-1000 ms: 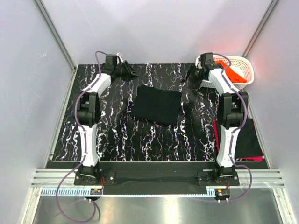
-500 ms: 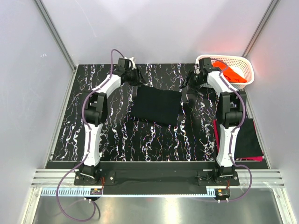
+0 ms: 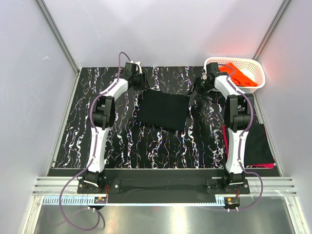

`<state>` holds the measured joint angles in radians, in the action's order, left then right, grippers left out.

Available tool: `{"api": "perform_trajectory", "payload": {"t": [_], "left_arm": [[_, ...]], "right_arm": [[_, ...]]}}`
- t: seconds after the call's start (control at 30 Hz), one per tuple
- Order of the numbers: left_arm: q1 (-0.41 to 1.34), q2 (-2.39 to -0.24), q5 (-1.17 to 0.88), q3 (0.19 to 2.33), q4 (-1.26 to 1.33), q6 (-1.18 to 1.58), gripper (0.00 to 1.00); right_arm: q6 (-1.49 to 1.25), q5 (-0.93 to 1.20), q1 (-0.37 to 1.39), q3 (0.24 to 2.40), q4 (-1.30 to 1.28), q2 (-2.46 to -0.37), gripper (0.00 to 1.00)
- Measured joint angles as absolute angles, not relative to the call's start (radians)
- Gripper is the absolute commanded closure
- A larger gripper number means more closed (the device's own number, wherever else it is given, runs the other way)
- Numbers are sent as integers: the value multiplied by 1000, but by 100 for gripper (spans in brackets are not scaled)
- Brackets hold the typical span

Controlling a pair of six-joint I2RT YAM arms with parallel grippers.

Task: Fold and stack the t-shirts
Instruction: Fold the tshirt

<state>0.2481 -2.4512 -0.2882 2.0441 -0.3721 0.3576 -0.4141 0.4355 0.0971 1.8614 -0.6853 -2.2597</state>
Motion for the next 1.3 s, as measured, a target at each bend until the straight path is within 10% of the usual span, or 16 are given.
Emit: {"api": "perform_trajectory", "payload": {"t": [0.47, 0.67, 1.3], "left_arm": [[231, -2481, -408, 2048, -322, 417, 82], [214, -2481, -441, 2048, -292, 454, 100], [176, -2325, -430, 1863, -234, 513, 100]], "right_arm": [[-411, 480, 97, 1900, -685, -2297, 54], [-424, 484, 97, 1942, -685, -2323, 100], [-454, 465, 97, 1960, -680, -2292, 100]]}}
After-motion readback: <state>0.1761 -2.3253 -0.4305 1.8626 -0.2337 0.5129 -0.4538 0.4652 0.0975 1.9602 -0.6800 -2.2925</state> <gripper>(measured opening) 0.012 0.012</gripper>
